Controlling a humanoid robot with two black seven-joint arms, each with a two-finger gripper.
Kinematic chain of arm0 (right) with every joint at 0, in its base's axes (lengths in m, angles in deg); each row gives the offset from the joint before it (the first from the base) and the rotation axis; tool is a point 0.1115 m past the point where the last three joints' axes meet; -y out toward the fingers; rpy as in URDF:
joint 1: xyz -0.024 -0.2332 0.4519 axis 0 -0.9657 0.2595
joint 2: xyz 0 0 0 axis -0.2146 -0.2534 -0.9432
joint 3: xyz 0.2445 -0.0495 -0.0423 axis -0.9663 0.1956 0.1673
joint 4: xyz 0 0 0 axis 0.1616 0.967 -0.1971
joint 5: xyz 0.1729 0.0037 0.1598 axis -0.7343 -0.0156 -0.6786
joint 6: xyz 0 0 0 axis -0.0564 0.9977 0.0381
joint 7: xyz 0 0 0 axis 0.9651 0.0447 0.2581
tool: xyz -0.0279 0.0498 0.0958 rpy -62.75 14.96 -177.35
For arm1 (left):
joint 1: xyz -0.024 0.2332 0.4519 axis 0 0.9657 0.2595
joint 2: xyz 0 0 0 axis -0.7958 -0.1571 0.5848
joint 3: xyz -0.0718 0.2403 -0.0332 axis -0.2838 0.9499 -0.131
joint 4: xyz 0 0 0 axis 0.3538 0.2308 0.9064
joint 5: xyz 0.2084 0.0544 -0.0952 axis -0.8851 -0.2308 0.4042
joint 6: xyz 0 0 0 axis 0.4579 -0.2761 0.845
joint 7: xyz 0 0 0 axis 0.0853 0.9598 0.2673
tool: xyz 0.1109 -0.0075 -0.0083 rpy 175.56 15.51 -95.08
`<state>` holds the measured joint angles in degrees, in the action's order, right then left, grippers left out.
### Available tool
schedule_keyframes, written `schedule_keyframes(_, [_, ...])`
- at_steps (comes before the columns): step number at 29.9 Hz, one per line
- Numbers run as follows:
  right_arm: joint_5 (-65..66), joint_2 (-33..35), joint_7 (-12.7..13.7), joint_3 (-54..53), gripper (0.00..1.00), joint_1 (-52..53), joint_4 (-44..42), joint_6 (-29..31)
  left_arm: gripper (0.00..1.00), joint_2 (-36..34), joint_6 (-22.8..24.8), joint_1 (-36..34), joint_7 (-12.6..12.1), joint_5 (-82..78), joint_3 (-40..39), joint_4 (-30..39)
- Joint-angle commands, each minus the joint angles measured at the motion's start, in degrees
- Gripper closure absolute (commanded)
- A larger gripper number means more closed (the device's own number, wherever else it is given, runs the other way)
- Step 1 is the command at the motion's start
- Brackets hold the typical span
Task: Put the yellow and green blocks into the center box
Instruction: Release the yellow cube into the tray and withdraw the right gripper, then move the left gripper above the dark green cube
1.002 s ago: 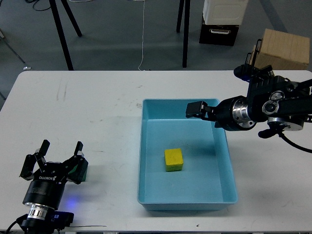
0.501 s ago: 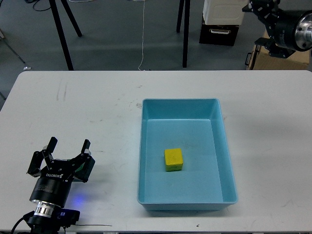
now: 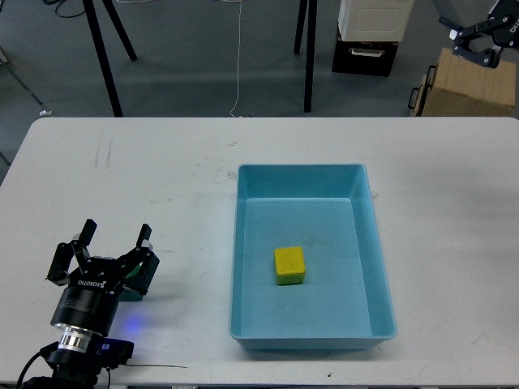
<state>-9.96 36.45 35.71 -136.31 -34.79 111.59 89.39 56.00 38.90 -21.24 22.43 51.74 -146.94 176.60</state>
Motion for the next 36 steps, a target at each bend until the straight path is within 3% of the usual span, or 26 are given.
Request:
schedule_keyframes(1, [-3.7, -0.6, -0.2, -17.3, 0.0, -19.0, 6.4, 0.8, 0.0, -0.5, 0.0, -1.0, 0.0, 0.0, -0.2, 1.1])
schedule_keyframes(5, [-3.7, -8.1, -0.1, -34.0, 0.0, -39.8, 17.6, 0.8, 0.0, -0.9, 0.0, -1.3, 0.4, 0.1, -0.9, 2.4])
schedule_keyframes(9, [-3.6, -17.0, 0.0, -43.6, 0.0, -52.1, 25.6, 0.8, 0.0, -0.9, 0.0, -1.4, 0.6, 0.5, -2.8, 3.1])
schedule_keyframes(12, [-3.6, -22.0, 0.0, -45.5, 0.0, -57.2, 27.8, 0.8, 0.0, -0.6, 0.0, -2.1, 1.0, 0.5, -4.4, 2.9])
schedule_keyframes(16, [-3.6, -22.6, 0.1, -46.5, 0.0, -59.8, 28.3, 0.8, 0.0, -0.9, 0.0, -2.2, 2.6, 0.5, -12.7, 2.8])
schedule_keyframes(22, [-3.4, -23.3, 0.1, -46.7, 0.0, -62.2, 30.6, 0.8, 0.0, -5.0, 0.0, -6.0, 0.3, 4.0, -23.0, 2.8])
schedule_keyframes(26, [-3.4, -27.7, 0.0, -46.6, 0.0, -63.6, 30.9, 0.8, 0.0, -17.6, 0.0, -3.7, -1.5, 4.4, -22.8, 4.0])
schedule_keyframes(30, [-3.1, -34.4, 0.0, -46.8, 0.0, -65.4, 32.1, 0.8, 0.0, -38.7, 0.0, 0.3, -0.9, 2.9, -22.8, 6.9])
schedule_keyframes(36, [1.2, -35.3, 0.0, -45.5, 0.0, -67.5, 39.9, 0.8, 0.0, -59.4, 0.0, -1.0, -1.1, -2.5, -22.0, 6.9])
